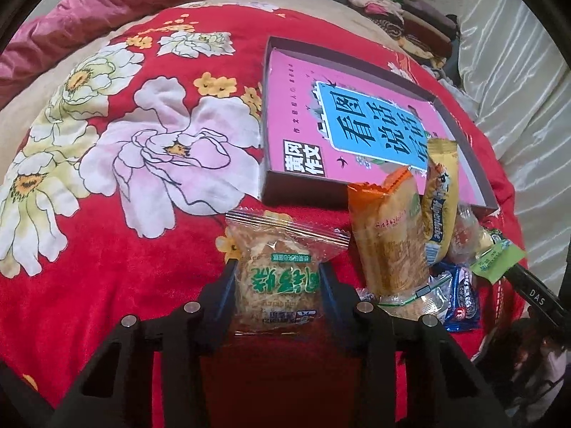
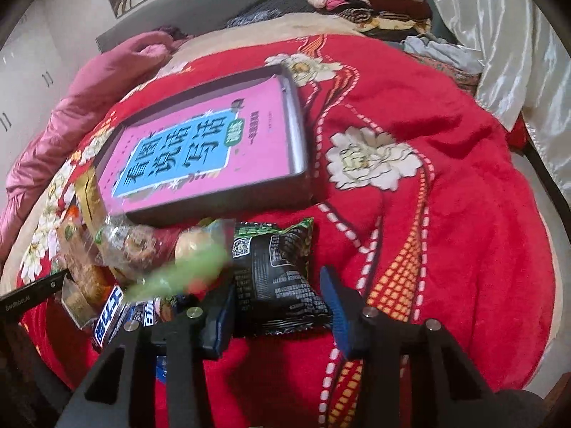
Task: Organize snacks
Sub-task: 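Grasp the clear green-label pastry bag with the left tool while the right tool grasps the black snack packet, then carry the pastry bag with the left tool while the right tool carries the black packet into the box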
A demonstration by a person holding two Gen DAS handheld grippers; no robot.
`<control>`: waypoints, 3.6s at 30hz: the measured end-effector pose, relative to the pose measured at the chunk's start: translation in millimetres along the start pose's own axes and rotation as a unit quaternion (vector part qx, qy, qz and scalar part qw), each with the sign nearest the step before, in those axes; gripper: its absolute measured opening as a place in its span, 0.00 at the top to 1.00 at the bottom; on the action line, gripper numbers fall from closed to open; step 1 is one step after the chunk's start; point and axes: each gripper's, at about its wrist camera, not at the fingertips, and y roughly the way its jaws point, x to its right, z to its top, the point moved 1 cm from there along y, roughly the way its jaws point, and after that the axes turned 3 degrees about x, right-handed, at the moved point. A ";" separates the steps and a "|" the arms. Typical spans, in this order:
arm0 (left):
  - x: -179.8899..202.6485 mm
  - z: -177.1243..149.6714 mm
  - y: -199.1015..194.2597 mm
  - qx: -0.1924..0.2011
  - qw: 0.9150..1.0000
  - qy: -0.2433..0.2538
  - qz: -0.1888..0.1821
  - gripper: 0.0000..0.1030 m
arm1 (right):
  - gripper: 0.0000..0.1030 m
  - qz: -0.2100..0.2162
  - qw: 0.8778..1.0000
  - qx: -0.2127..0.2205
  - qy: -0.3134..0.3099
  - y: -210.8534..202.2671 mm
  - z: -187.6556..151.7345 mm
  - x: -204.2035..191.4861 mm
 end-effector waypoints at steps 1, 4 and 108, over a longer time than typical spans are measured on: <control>-1.1 0.1 -1.6 0.001 1.000 -0.003 0.000 0.57 | 0.56 0.000 1.000 0.004 0.003 -1.6 0.7 1.4; -4.4 0.2 -7.0 0.005 1.000 -0.008 0.001 0.57 | 0.56 -0.003 1.000 0.017 0.008 -6.9 4.1 5.3; 47.0 81.1 43.4 0.019 0.999 0.039 -0.026 0.57 | 0.56 0.043 0.994 0.082 -0.053 44.7 63.4 -27.3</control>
